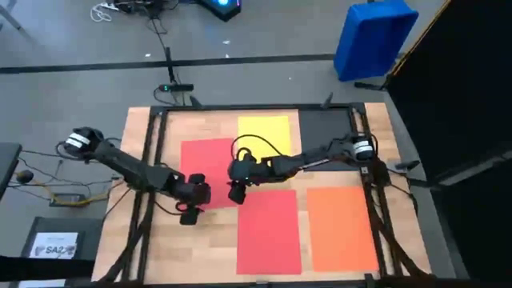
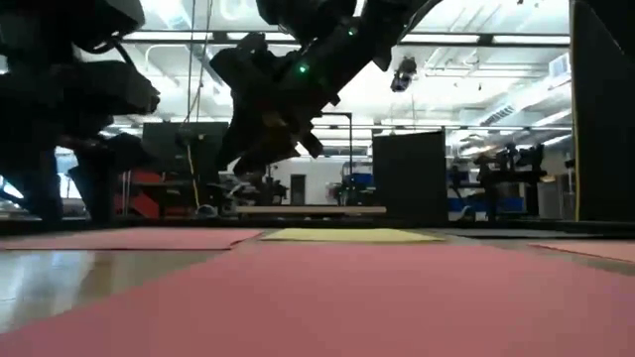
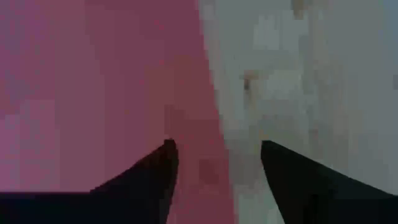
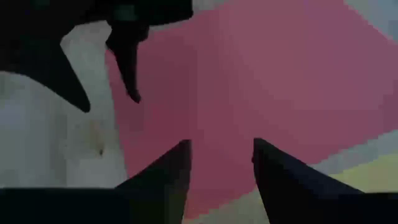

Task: Organize paper
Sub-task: Stack the red paper on top of the red paper

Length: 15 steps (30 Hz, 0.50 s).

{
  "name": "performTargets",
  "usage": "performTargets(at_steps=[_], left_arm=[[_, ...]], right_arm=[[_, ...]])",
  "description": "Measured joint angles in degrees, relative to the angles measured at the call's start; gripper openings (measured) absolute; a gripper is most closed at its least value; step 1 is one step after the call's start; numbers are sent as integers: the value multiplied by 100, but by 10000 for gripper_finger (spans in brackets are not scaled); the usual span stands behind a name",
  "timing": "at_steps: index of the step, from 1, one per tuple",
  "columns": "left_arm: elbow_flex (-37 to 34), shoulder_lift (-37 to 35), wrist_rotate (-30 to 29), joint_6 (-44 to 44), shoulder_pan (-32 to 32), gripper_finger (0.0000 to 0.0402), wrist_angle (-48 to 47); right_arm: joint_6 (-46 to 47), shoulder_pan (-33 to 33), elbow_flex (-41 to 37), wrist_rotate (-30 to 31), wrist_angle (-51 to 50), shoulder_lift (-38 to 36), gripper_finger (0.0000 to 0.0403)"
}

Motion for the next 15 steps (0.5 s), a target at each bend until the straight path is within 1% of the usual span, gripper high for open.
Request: performTargets(at_steps=[3, 11, 15], left_arm=[[0, 132, -200, -7, -8, 214, 127], [26, 733, -235, -269, -15, 214, 315], [28, 834, -157, -308, -8, 214, 311]], right_arm=[[104, -2, 0, 9, 26, 0, 143], [154, 10, 0, -22, 18, 0, 143], [157, 29, 0, -24, 15, 0, 143]])
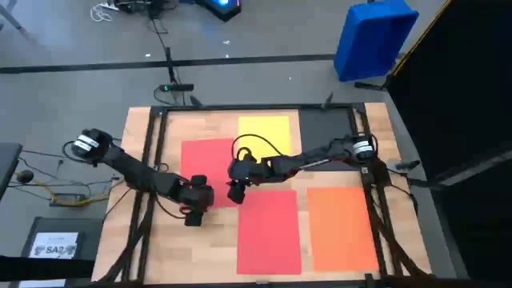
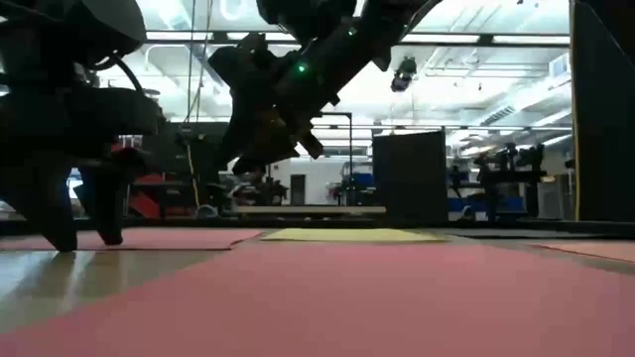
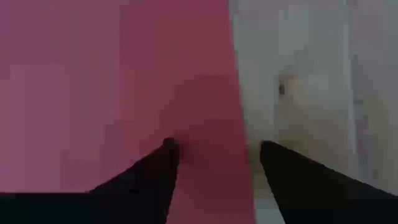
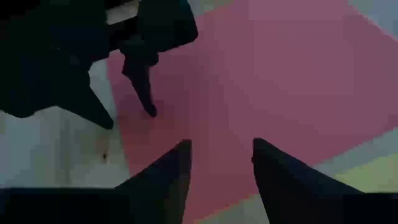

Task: Organize paper
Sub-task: Stack the red paper on top of the red paper

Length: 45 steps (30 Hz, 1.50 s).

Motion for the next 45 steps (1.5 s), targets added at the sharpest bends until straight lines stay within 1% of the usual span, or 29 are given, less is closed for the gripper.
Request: performTargets(at_steps=[3, 4, 8, 10, 13, 16, 20, 24, 28, 31, 36, 38, 42, 45], left_arm=[[-2, -9, 19, -128, -2, 214, -7], [11, -9, 17, -186, -2, 214, -11], [64, -1, 7, -276, -2, 214, -49], [95, 4, 9, -278, -2, 213, -73], [103, 4, -2, -282, -2, 213, -77], [103, 7, -51, -277, -4, 206, -86], [105, 7, -44, -277, -4, 174, -79], [105, 7, -6, -279, -4, 137, -62], [105, 9, 8, -279, -4, 117, -57], [107, 9, 53, -279, -3, 114, -60], [127, 9, 87, -271, 0, 113, -88], [174, 13, 123, -176, 0, 113, -127], [306, 32, 177, 35, 2, 112, -254], [415, 33, 180, 195, 11, 112, -429]], right_arm=[[-2, 8, 0, -39, -13, 0, 142], [-6, 8, 0, -157, -49, 0, 142], [-385, 12, 0, -1095, -363, 0, 142], [-469, 66, 0, -1233, -551, 6, 141], [-509, 172, -7, -1126, -854, 12, 141], [-514, 279, -9, -809, -865, 13, 141], [-518, 357, -9, -610, -714, 13, 141], [-462, 371, -9, -605, -693, 13, 141], [-357, 375, -9, -713, -684, 13, 140], [-427, 422, -9, -901, -686, 13, 140], [-772, 572, -9, -906, -691, 13, 142], [-976, 644, -17, -804, -698, 13, 142], [-1260, 782, -210, -360, -595, 21, 143], [-1253, 827, -270, -294, -456, 22, 147]])
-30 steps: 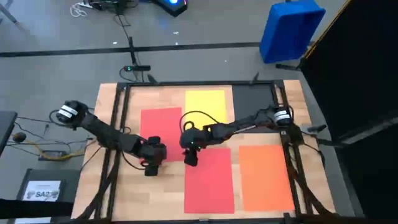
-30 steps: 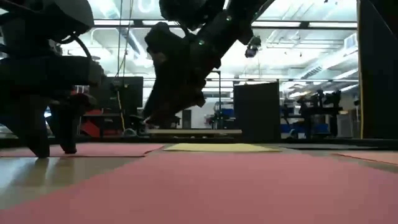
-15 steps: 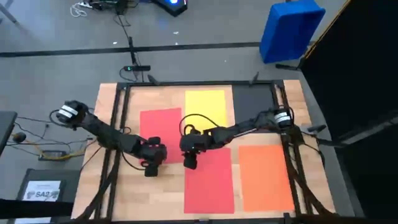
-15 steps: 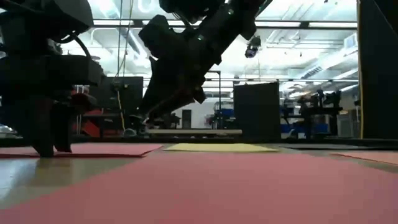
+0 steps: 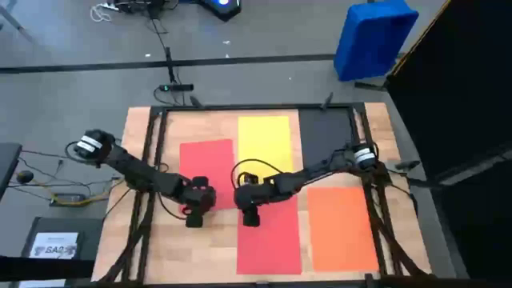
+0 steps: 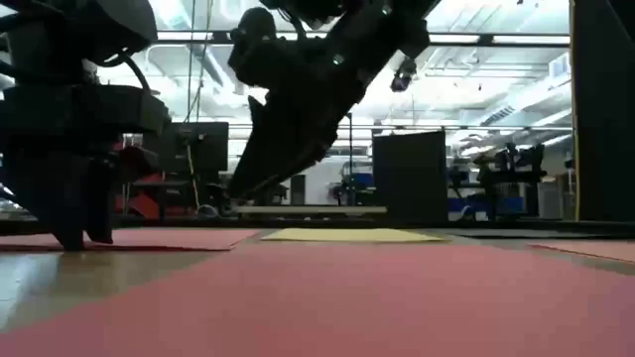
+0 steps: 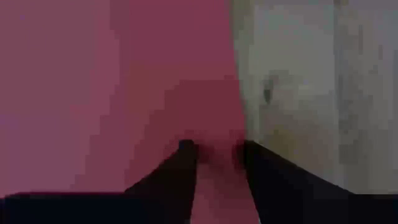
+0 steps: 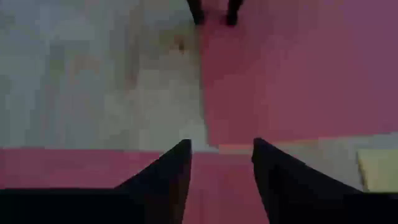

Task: Organize paper
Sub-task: Stack the red paper on top of the red paper

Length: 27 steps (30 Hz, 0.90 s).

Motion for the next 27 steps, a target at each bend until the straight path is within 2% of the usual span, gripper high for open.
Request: performTargets(at_steps=[9, 14, 20, 24, 27], left_arm=[[99, -7, -78, 39, 0, 111, -333], [99, -157, -331, -24, 0, 98, -648], [58, -1237, -943, -519, 1, 75, -1163], [-476, -2257, -970, -933, 0, 54, -1052], [-897, -2753, -1059, -1220, 91, 34, -761]], right_arm=[[86, -6, -122, 221, 165, 0, 151], [567, -92, -124, 199, 306, 0, 153], [1063, -264, -124, -162, 330, 0, 151], [228, -208, -124, 72, 412, 0, 151], [-504, -67, -124, 388, 495, 0, 151]])
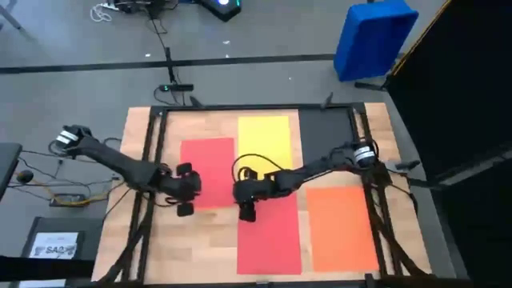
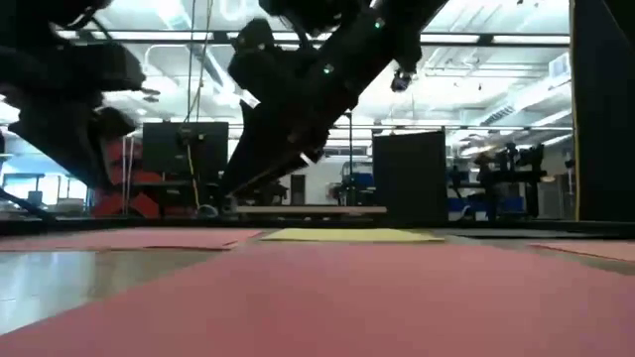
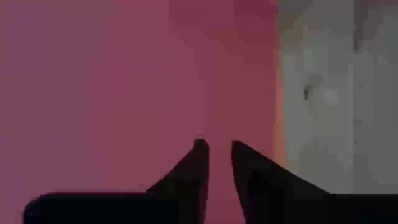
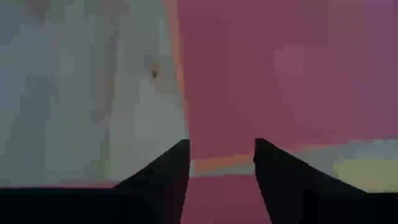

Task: Organize paper
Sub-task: Stack the red paper on top of the red paper

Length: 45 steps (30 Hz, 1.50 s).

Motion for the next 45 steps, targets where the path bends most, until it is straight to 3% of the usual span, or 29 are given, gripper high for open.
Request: performTargets(at_steps=[6, 12, 19, 25, 31, 37, 41, 45], left_arm=[[-412, 62, 4, 23, 553, 3, 627], [-554, 758, 424, 412, 1151, 0, 1094], [-532, 1531, 868, 444, 1369, 0, 1804], [-532, 1724, 996, 429, 1423, 0, 2195], [-519, 1721, 1014, 484, 1448, 0, 1899], [-524, 1710, 1055, 590, 1450, 0, 1857], [-526, 1710, 1058, 619, 1450, 0, 1852], [-526, 1710, 1193, 744, 1453, 0, 1742]], right_arm=[[-328, 83, 7, 91, 303, -4, 172], [-334, 57, 4, 112, 289, -4, 222], [-342, 57, 4, 56, 290, -4, 270], [-250, 57, 0, -27, 307, 284, 272], [856, -48, 9, -109, 24, 339, 268], [1590, -188, 7, -725, -111, 334, 256], [1141, -191, 9, -853, -293, 332, 249], [206, -85, 4, -258, -519, 333, 242]])
